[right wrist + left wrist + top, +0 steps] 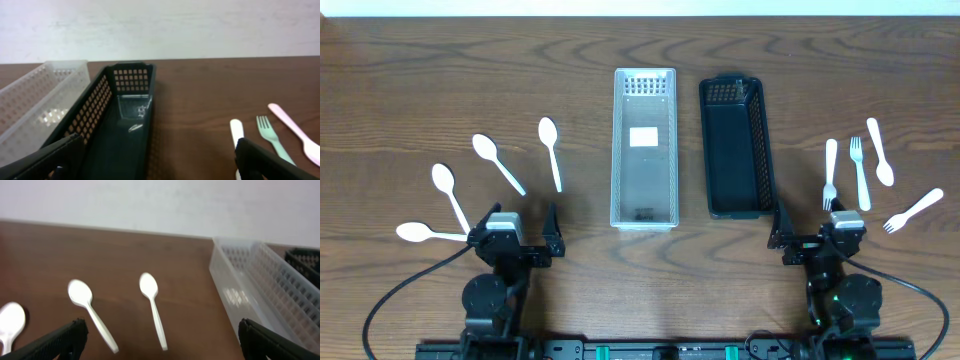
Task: Pack container
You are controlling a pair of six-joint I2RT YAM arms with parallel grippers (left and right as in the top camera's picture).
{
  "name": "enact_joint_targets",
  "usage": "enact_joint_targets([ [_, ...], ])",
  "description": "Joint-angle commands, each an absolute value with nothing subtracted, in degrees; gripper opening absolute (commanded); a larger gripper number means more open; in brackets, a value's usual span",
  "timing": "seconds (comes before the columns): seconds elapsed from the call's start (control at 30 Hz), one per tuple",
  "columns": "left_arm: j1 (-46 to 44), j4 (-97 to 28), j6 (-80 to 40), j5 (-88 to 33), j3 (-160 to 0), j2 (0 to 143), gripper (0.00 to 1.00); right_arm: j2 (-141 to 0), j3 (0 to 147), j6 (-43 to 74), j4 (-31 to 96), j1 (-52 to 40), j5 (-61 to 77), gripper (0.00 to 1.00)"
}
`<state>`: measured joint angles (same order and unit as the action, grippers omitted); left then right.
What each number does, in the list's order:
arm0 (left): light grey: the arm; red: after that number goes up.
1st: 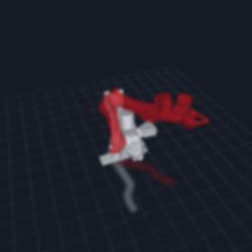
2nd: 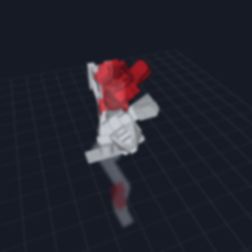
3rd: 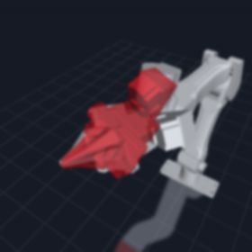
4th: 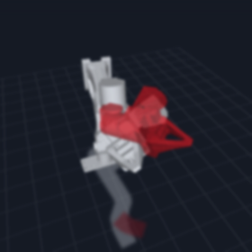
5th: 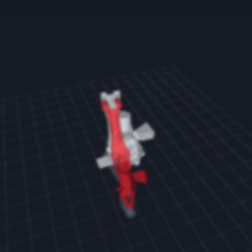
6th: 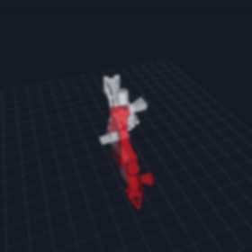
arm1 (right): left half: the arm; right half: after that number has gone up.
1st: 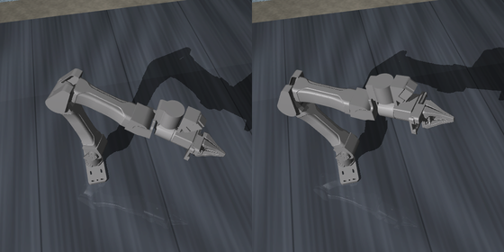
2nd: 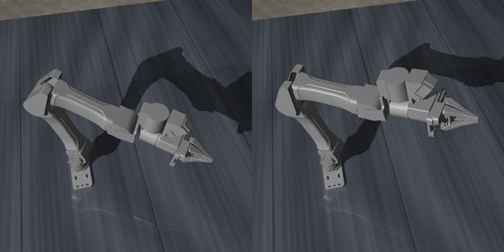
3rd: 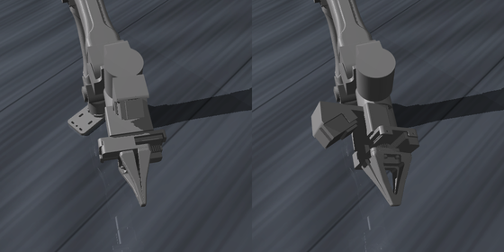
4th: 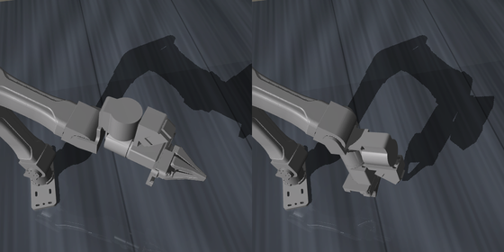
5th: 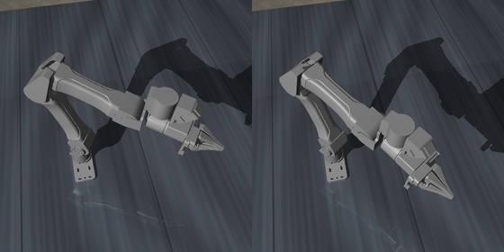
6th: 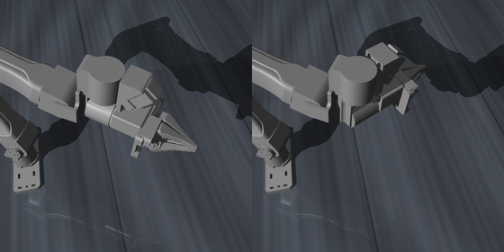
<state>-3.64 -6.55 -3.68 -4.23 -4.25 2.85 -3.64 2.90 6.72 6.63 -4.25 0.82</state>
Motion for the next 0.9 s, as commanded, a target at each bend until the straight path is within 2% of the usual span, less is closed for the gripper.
enact_joint_targets([
  [0.0, -3.6, -10.2, -6.3, -5.3, -14.4, 6.9, 0.98, -7.6, 11.4, 2.5, 8.0, -4.2, 2.2, 0.99],
  [0.2, -3.6, -30.7, -6.3, -4.9, -38.7, 27.7, 0.98, -27.3, 31.7, 0.8, 21.5, -3.6, -0.6, 0.99],
  [0.43, -3.6, -58.8, -6.3, -5.0, -68.5, 57.5, 0.98, -53.9, 59.0, 0.8, 44.9, -3.7, 0.8, 0.99],
  [0.57, -3.6, -66.0, -6.3, -5.0, -76.6, 67.5, 0.98, -64.4, 68.0, 0.7, 53.6, -3.6, 3.0, 0.99],
  [0.63, -3.6, -65.6, -6.3, -5.0, -76.8, 70.7, 0.98, -68.0, 68.3, -0.5, 52.9, -3.7, 2.1, 0.60],
  [0.67, -3.6, -65.3, -6.3, -5.0, -76.8, 72.3, 0.98, -69.5, 68.2, -0.1, 52.3, -3.7, 0.9, 0.32],
  [0.73, -3.6, -63.9, -6.0, -4.9, -76.7, 75.1, 0.98, -73.1, 68.2, 1.3, 51.5, -3.7, -1.9, 0.08],
  [0.77, -3.6, -62.6, -5.9, -4.9, -76.7, 76.7, 0.84, -75.3, 68.2, 1.8, 50.9, -3.6, -3.3, 0.02],
  [0.8, -3.6, -61.3, -5.9, -5.0, -76.7, 78.2, 0.57, -77.4, 68.2, 1.8, 50.2, -3.7, -3.9, 0.02],
  [0.83, -3.6, -60.2, -6.0, -5.0, -76.7, 79.7, 0.35, -78.8, 68.2, 1.8, 49.6, -3.7, -3.9, 0.02],
  [0.87, -3.7, -59.0, -6.0, -5.0, -76.7, 81.5, 0.23, -80.9, 68.2, 1.8, 48.8, -3.7, -3.9, 0.01],
])
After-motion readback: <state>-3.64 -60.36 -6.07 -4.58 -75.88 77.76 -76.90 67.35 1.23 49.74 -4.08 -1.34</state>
